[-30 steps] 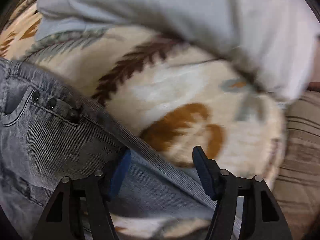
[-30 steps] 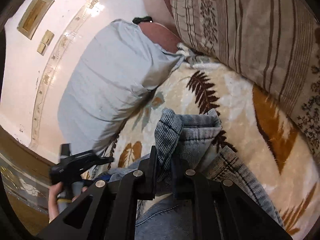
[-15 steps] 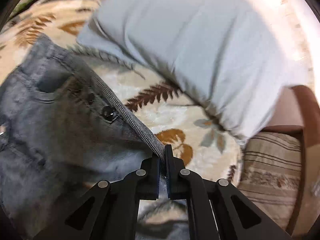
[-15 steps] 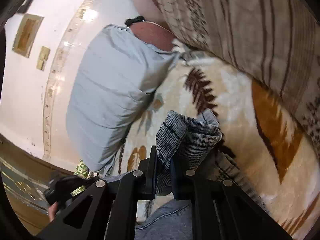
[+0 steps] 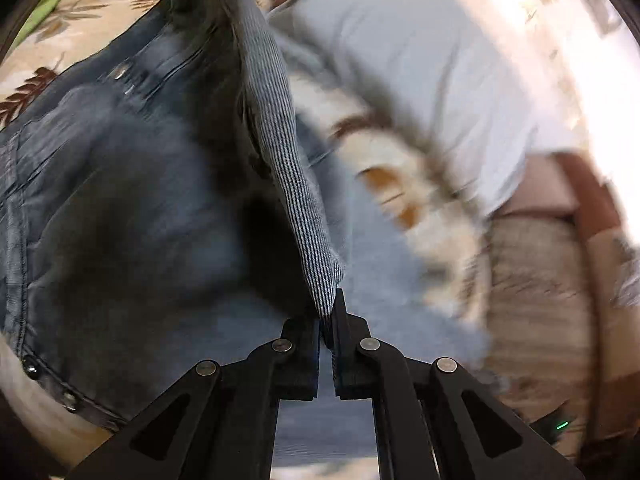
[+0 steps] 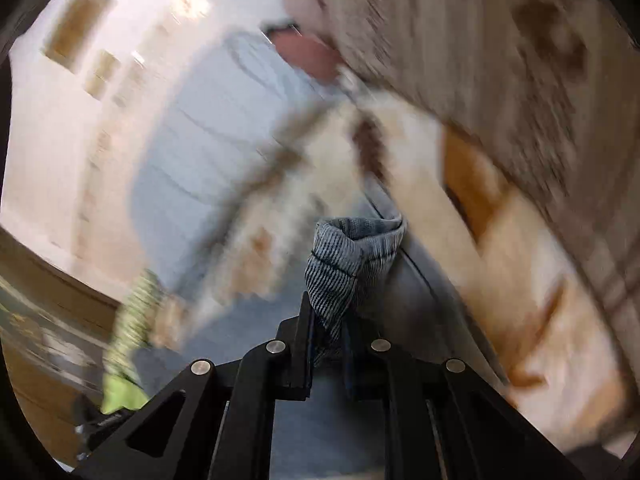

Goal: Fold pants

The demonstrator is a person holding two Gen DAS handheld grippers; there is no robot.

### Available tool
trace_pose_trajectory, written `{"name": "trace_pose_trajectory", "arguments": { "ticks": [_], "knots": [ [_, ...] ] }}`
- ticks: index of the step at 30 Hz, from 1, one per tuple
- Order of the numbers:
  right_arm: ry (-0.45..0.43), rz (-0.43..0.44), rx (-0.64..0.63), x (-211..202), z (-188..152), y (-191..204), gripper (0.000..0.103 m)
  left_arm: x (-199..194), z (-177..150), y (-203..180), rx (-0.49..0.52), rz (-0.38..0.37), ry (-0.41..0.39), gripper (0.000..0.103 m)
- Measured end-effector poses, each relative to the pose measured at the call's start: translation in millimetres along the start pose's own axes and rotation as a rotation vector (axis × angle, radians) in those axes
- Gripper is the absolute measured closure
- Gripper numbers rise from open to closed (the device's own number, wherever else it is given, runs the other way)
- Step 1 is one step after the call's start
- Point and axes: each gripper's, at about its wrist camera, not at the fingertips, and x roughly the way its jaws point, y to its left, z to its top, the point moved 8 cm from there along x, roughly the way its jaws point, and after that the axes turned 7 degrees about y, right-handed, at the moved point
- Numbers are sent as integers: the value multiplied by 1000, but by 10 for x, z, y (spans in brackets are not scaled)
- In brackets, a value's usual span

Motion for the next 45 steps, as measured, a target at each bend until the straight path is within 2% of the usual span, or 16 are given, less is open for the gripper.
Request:
{"name": "trace_pose_trajectory", "arguments": {
  "ticks": [2, 4, 7, 9, 11, 13, 15, 20, 23, 27, 29, 31, 35, 40, 42, 45],
  "knots": [
    [50, -57, 37, 117, -83, -117, 94, 5, -76, 75, -35, -27, 20, 100],
    [-2, -50, -5, -41, -65, -13, 94, -213, -121, -62, 0, -79, -19, 100],
    [-114, -123, -117, -379, -124, 184, 94, -404, -272, -217, 85, -89, -54, 100],
    [-107, -201, -138, -392, -212, 125, 94, -335, -447, -135, 119, -41, -29, 100],
    [-13, -237, -66, -236, -290, -102, 94, -210, -625, 51, 111, 23, 20, 100],
    [4, -172, 10, -254, -302, -204, 94, -224, -705, 125, 67, -12, 24, 100],
    [-19, -173, -9, -330, -286, -175, 94, -329, -739, 91, 88, -37, -13, 99],
    [59, -261, 26, -210, -374, -358, 87, -38, -899, 243, 141, 99, 41, 99],
    [41, -246, 31, -216, -369, -353, 85, -29, -920, 198, 168, 108, 33, 98],
    [23, -302, -40, -172, -393, -259, 73, -109, -977, 175, 205, 133, 30, 94],
    [10, -305, -71, -189, -405, -196, 59, -129, -1034, 213, 229, 161, 73, 90],
    [-42, -307, -117, -310, -421, -86, 36, -214, -1027, 188, 227, 132, 78, 83],
    [-140, -329, -207, -613, -549, 164, 29, -580, -980, 185, 239, 60, 56, 72],
    [-161, -186, -384, -753, -868, 813, 25, -1087, -699, 388, 205, 46, -9, 60],
    [-107, -90, -503, -604, -1074, 1248, 17, -1291, -514, 588, 153, 58, -32, 54],
    [30, 27, -634, -204, -1426, 1763, 16, -1460, -203, 942, 50, 70, -47, 53]
  ]
}}
